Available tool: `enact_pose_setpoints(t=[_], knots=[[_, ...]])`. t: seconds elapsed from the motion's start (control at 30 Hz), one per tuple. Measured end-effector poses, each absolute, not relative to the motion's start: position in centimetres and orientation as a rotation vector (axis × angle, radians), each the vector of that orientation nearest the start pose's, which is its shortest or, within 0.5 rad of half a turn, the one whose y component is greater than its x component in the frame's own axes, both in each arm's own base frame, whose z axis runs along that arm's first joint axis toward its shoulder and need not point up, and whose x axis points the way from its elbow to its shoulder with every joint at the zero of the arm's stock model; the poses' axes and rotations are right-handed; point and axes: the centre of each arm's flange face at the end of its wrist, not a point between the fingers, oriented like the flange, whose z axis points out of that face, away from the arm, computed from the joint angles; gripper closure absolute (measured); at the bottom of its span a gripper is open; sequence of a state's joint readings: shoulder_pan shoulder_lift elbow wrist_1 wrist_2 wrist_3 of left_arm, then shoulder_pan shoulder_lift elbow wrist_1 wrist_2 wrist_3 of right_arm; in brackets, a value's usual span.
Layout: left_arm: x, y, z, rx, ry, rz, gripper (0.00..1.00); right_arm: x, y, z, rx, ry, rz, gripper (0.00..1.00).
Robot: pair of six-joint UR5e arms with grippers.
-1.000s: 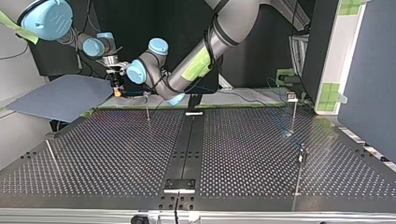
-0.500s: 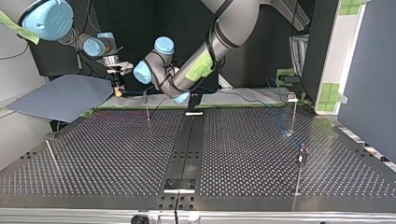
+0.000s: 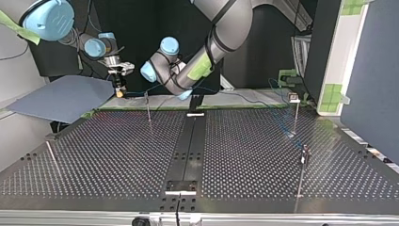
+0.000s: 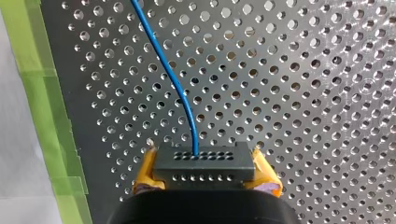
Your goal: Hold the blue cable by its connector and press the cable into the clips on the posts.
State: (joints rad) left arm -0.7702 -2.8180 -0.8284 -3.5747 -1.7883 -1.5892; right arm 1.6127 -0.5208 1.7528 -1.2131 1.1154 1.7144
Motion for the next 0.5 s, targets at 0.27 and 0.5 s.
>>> enact_pose_setpoints(t=[0.27, 0.5], knots=[[44.9, -58.8, -1.5, 0.778, 2.378, -0.096, 0.0, 20.3, -57.8, -9.8, 1.542, -1.082, 1.658, 1.0], [44.8, -59.7, 0.2, 0.799, 2.408, -0.144, 0.0, 20.3, -57.8, -9.8, 1.541, -1.082, 1.659, 1.0]])
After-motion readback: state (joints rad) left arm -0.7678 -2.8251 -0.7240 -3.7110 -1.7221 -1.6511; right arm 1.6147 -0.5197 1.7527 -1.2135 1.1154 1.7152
